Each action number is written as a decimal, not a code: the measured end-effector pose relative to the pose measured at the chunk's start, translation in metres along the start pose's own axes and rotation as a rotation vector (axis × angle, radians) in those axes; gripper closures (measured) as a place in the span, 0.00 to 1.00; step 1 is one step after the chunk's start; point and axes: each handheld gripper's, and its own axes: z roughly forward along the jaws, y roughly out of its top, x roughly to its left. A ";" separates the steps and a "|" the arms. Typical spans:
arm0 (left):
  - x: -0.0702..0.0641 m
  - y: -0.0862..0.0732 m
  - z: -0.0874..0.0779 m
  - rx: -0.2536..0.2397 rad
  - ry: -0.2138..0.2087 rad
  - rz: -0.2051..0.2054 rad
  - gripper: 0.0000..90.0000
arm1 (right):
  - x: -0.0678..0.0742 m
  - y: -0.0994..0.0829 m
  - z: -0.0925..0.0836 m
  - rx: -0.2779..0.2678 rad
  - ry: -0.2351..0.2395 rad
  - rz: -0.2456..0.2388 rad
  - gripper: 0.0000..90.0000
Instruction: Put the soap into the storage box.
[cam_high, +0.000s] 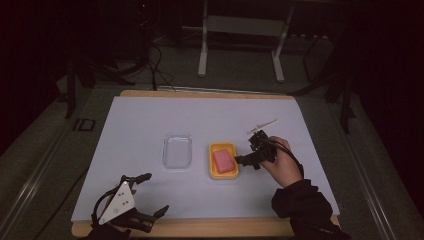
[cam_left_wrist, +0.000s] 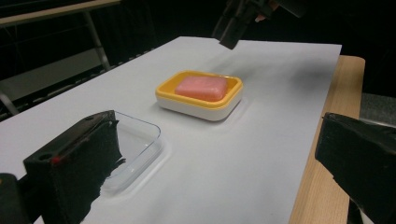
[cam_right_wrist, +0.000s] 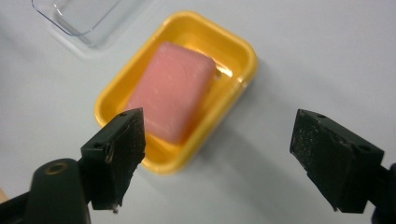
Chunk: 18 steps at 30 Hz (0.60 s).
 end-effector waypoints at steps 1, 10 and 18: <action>0.000 0.000 0.000 0.000 0.000 0.000 0.01 | -0.002 -0.003 -0.002 -0.002 -0.001 0.003 0.20; 0.000 0.000 0.000 0.003 0.000 0.000 0.01 | -0.021 -0.037 -0.011 -0.048 -0.040 -0.014 0.16; 0.000 0.000 0.001 0.005 0.001 0.001 0.01 | -0.028 -0.058 -0.019 -0.090 -0.053 0.000 0.15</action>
